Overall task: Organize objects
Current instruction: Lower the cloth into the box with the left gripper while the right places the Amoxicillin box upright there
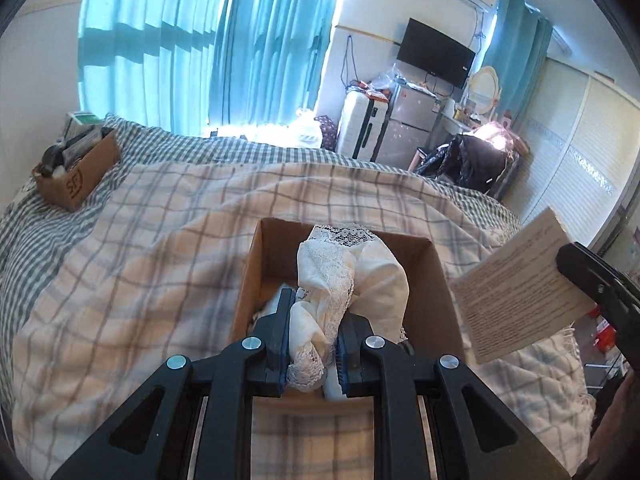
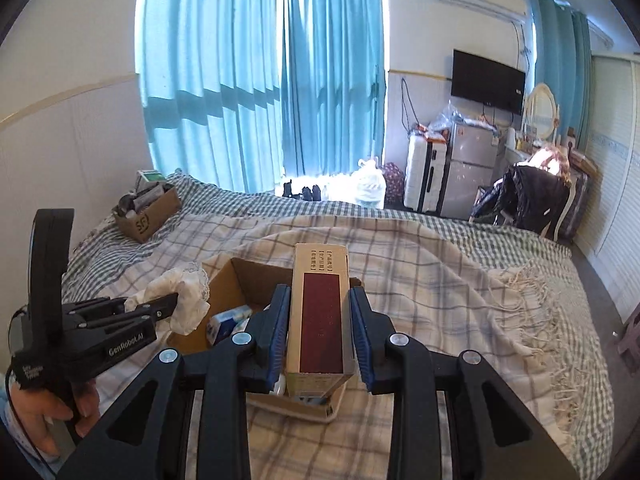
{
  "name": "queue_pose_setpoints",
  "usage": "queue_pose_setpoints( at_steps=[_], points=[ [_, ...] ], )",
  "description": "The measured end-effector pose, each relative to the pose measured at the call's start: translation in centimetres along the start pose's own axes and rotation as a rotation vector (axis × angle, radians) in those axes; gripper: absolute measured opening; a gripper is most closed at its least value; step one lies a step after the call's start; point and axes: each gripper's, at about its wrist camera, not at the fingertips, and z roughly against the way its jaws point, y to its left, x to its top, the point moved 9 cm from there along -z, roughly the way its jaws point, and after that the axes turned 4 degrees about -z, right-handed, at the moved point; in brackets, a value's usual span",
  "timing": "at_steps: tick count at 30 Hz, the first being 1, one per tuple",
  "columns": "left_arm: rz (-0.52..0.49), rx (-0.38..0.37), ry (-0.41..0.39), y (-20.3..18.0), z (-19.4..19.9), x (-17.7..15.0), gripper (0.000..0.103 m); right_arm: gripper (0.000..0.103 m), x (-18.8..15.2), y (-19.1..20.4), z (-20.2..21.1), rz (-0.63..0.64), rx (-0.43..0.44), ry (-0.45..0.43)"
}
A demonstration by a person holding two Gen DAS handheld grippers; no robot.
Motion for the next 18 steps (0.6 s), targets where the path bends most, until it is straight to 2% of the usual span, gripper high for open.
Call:
queue_pose_setpoints(
  at_steps=[5,8,11,13,14,15,16,18],
  points=[
    [-0.018,0.025,0.039,0.8,-5.4,0.7,0.017,0.029,0.1,-1.2,-6.7,-0.031,-0.049,0.065],
    [-0.022,0.007,0.061,1.2,-8.1,0.2,0.018,0.030,-1.2,-1.7,-10.2,-0.080,-0.024,0.099],
    [-0.021,-0.012,0.067,1.6,-10.1,-0.3,0.020,0.031,-2.7,-1.6,-12.1,-0.071,-0.006,0.104],
    [-0.013,-0.012,0.073,1.8,-10.9,-0.7,0.032,0.034,-3.3,-1.6,-12.7,-0.065,-0.011,0.107],
    [-0.001,-0.019,0.081,1.7,-11.2,-0.9,0.047,0.044,-3.4,-1.6,-12.8,-0.069,-0.008,0.105],
    [0.010,-0.029,0.080,1.7,-11.2,-1.0,0.054,0.050,-3.4,-1.6,-12.5,-0.078,0.006,0.101],
    [0.019,-0.035,0.070,1.6,-11.1,-1.1,0.054,0.060,-3.3,-1.5,-12.3,-0.087,0.019,0.095],
    [0.018,-0.044,0.061,1.2,-10.4,-1.3,0.059,0.061,-2.3,-1.5,-11.2,-0.096,0.032,0.062]
  ],
)
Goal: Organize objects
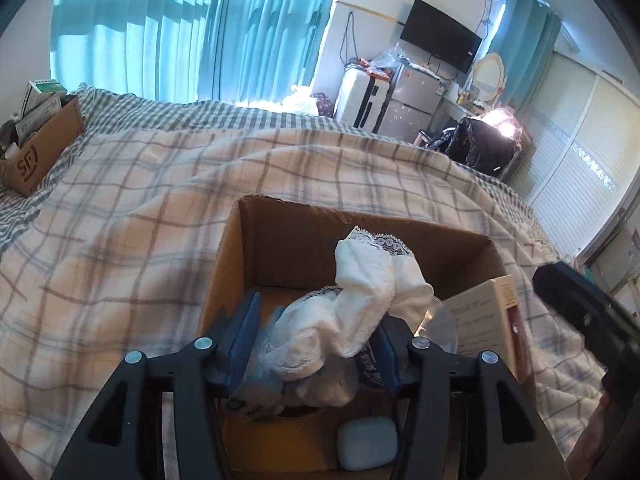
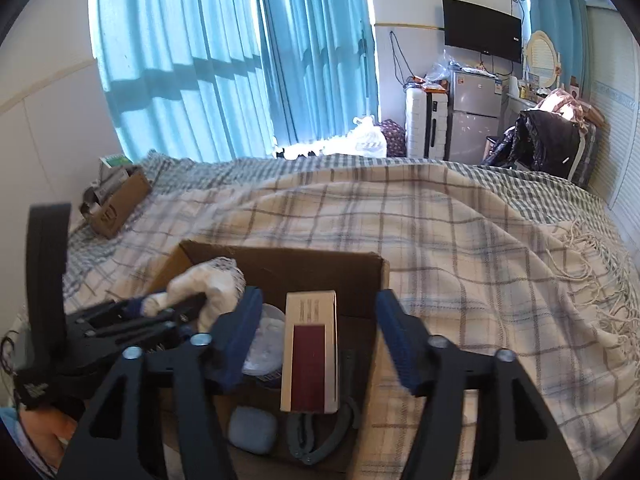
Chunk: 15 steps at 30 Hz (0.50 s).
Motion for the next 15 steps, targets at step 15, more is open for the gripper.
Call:
queue_pose_setpoints(
  at_steps=[15],
  points=[
    [-0.055,0.071,-0.131,-3.1,13.5,2.5,0.103,0.075,1.9,0.3,14.5,0.015,-0.026,-0.089]
  ],
)
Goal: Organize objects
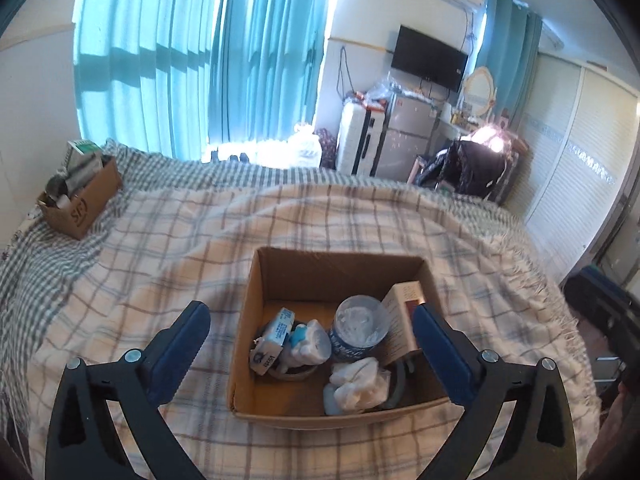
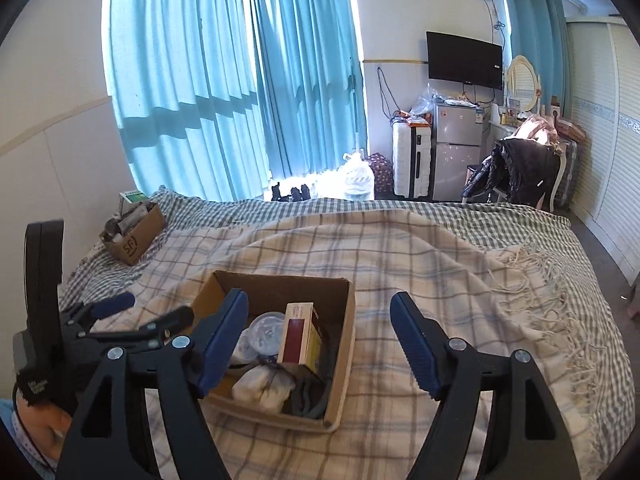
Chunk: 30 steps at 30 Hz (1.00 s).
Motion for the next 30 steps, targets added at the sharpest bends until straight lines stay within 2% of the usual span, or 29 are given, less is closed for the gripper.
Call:
queue_pose_setpoints(
  at_steps=[3,7,10,13,15,18,19,22,25,27,30],
  points=[
    [0.002,-0.002,-0.059,-0.3,3.5,1.0,0.103,0.077,0.6,0.6,3.3,0.051,-0.028,-0.045],
    [-0.021,-0.018,-0.102,-1.0,7.1,2.0,0.103,0.092,1.6,1.9,6.9,0.094,-0.027,-0.083],
    [-0.045,-0.020,-0.147,-1.0,9.8,2.7,0.103,0.103,2.3,2.4,9.2,0.124,-0.066,-0.126],
    [-0.052,-0.005,-0.206,-0.7,11.7,2.5,0.103,0.103,2.3,2.4,10.8,0.125,-0.083,-0.146],
    [-0.041,0.010,-0.240,-0.4,12.6,1.6,0.103,0.103,0.9,2.0,11.3,0.104,-0.092,-0.116],
    [-0.018,0.031,-0.310,0.2,13.5,-1.0,0.103,0.103,-2.3,1.2,11.4,0.061,-0.090,-0.123],
    [-0.018,0.050,-0.313,0.4,13.2,-2.1,0.103,0.103,-3.6,0.9,10.8,0.050,-0.093,-0.121],
    [0.008,0.122,-0.257,1.6,11.5,-6.1,0.103,0.103,-6.6,-0.1,8.5,0.049,-0.124,-0.145],
    [0.091,0.120,-0.238,2.6,9.6,-9.7,0.103,0.103,-9.1,-0.6,5.7,0.070,-0.153,-0.118],
    [0.104,0.134,-0.236,3.2,8.5,-10.7,0.103,0.103,-9.7,-0.7,4.6,0.068,-0.139,-0.122],
    [0.071,0.178,-0.201,3.4,7.4,-11.0,0.103,0.103,-9.7,-1.1,3.7,0.043,-0.130,-0.146]
  ],
)
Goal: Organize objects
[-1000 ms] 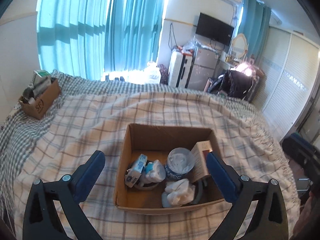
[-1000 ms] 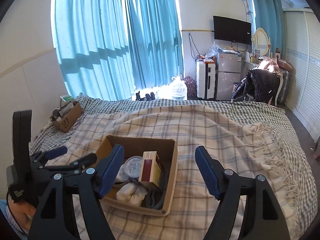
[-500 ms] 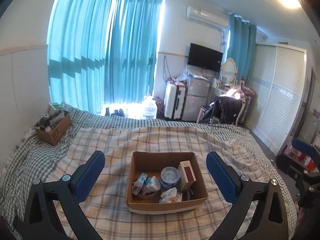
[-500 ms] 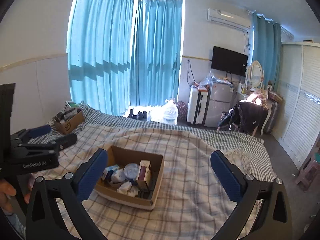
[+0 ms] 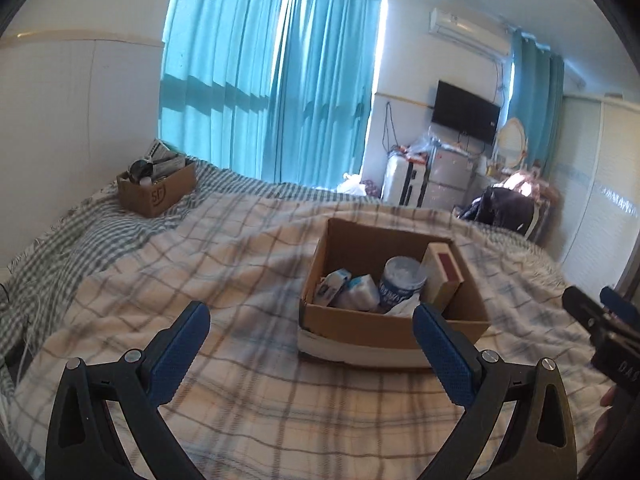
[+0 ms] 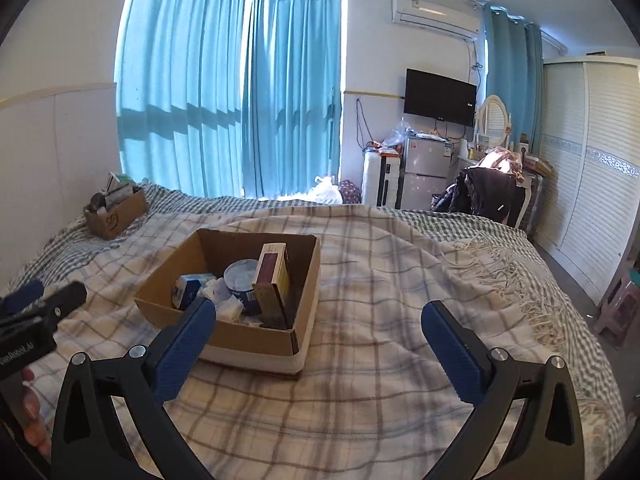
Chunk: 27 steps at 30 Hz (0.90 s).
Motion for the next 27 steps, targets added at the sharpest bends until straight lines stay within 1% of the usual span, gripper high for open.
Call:
queue_pose_setpoints(
  at_steps=[2,4,6,8,10,12,16,21,24,27],
  points=[
    [-0.019,-0.024,0.004,-0.6,-0.3,0.1,0.103,0.103,-0.2,-0.5,-0.6,-0.015,-0.007,0.011],
    [-0.036,-0.028,0.006,-1.3,-0.4,0.3,0.103,0.103,-0.6,-0.9,-1.1,-0.036,-0.003,0.029],
    [-0.049,-0.037,-0.001,-1.9,-0.4,0.3,0.103,0.103,-0.7,-1.1,-1.1,-0.051,0.002,0.029],
    [-0.061,-0.038,0.008,-2.3,-0.5,0.0,0.103,0.103,-0.8,-0.9,-1.1,-0.046,0.008,0.034],
    [-0.062,-0.054,0.022,-2.8,-0.5,-0.4,0.103,0.103,-1.1,-0.6,-1.2,-0.044,0.032,0.052],
    [-0.071,-0.056,0.021,-3.2,-0.3,-0.4,0.103,0.103,-1.2,-0.4,-1.2,-0.043,0.039,0.061],
    [-0.088,-0.054,0.000,-3.5,0.4,0.2,0.103,0.103,-0.9,-0.3,-0.6,-0.033,0.034,0.039],
    [-0.078,-0.080,0.003,-3.8,0.9,0.3,0.103,0.103,-1.2,-0.1,-0.7,-0.027,0.035,0.051],
    [-0.085,-0.074,-0.005,-3.9,0.9,0.3,0.103,0.103,-1.2,0.1,-0.7,-0.014,0.033,0.048],
    [-0.079,-0.081,0.007,-3.9,0.7,0.1,0.103,0.103,-1.2,0.2,-0.7,0.000,0.028,0.044]
  ],
)
